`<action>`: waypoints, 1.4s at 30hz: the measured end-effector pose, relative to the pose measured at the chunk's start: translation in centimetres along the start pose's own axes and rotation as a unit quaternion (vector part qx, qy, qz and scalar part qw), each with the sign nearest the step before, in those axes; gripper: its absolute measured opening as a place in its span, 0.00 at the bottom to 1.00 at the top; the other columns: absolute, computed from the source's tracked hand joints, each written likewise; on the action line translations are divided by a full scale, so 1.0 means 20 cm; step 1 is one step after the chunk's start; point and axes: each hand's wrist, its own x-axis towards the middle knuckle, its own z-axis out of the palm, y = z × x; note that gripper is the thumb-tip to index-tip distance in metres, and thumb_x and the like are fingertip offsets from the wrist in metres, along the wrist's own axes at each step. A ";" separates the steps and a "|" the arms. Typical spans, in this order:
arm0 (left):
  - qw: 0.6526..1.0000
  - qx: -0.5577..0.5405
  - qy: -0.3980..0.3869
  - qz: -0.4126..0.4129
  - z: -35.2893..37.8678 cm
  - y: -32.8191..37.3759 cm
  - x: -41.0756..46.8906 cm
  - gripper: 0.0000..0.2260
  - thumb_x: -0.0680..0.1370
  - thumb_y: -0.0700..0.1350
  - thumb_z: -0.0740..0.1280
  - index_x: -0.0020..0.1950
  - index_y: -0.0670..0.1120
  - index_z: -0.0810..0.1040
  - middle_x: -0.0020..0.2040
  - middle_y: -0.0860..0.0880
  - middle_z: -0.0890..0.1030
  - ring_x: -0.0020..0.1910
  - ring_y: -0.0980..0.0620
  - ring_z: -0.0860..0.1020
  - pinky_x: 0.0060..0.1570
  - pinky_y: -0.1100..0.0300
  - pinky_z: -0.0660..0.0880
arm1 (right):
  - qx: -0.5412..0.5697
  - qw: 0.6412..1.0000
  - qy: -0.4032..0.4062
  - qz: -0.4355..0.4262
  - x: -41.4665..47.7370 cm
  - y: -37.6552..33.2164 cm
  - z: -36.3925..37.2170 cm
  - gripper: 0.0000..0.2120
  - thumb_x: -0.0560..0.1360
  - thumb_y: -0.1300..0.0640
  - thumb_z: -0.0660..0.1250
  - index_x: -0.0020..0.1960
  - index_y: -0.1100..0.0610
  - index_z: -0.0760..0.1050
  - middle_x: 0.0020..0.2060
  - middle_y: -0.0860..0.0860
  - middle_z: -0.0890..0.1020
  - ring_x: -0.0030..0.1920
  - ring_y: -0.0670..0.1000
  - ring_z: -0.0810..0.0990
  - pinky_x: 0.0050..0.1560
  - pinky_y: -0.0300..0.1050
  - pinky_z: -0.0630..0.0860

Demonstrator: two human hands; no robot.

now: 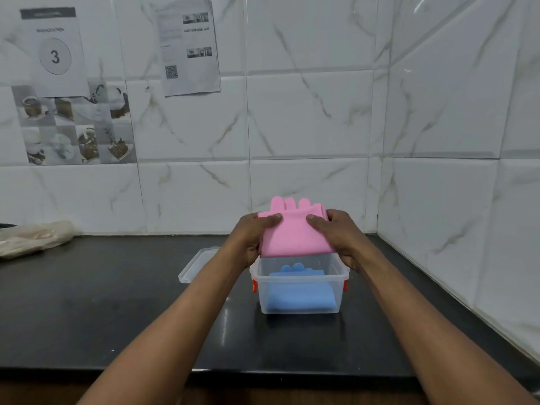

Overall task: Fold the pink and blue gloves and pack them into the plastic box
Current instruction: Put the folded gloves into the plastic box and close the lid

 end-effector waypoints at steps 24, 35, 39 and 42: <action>0.681 0.720 0.060 0.123 0.16 -0.33 0.17 0.09 0.78 0.38 0.66 0.57 0.41 0.79 0.58 0.41 0.80 0.57 0.42 0.79 0.50 0.53 0.75 | -0.623 0.780 -0.062 0.004 0.06 0.20 0.23 0.14 0.76 0.65 0.60 0.60 0.61 0.77 0.60 0.59 0.79 0.59 0.57 0.79 0.53 0.47 0.76; 0.701 0.684 -0.176 0.099 0.03 -0.21 0.15 0.16 0.76 0.41 0.69 0.64 0.48 0.79 0.59 0.45 0.81 0.55 0.46 0.79 0.57 0.55 0.75 | -0.546 0.790 -0.257 0.109 0.11 0.07 0.14 0.04 0.76 0.62 0.67 0.50 0.60 0.75 0.43 0.57 0.77 0.40 0.55 0.74 0.42 0.46 0.74; 0.672 0.714 -0.194 0.033 0.08 -0.25 0.22 0.19 0.78 0.37 0.63 0.68 0.49 0.74 0.64 0.43 0.77 0.55 0.43 0.77 0.53 0.54 0.75 | -0.584 0.754 -0.272 0.129 0.15 0.14 0.15 0.13 0.77 0.59 0.61 0.61 0.58 0.74 0.45 0.53 0.76 0.39 0.51 0.73 0.38 0.43 0.72; 0.655 0.725 -0.212 -0.015 0.11 -0.25 0.23 0.20 0.78 0.35 0.61 0.69 0.49 0.73 0.63 0.42 0.76 0.53 0.42 0.77 0.48 0.55 0.73 | -0.557 0.761 -0.282 0.178 0.17 0.14 0.17 0.17 0.75 0.58 0.61 0.64 0.59 0.72 0.43 0.53 0.76 0.37 0.50 0.74 0.39 0.43 0.73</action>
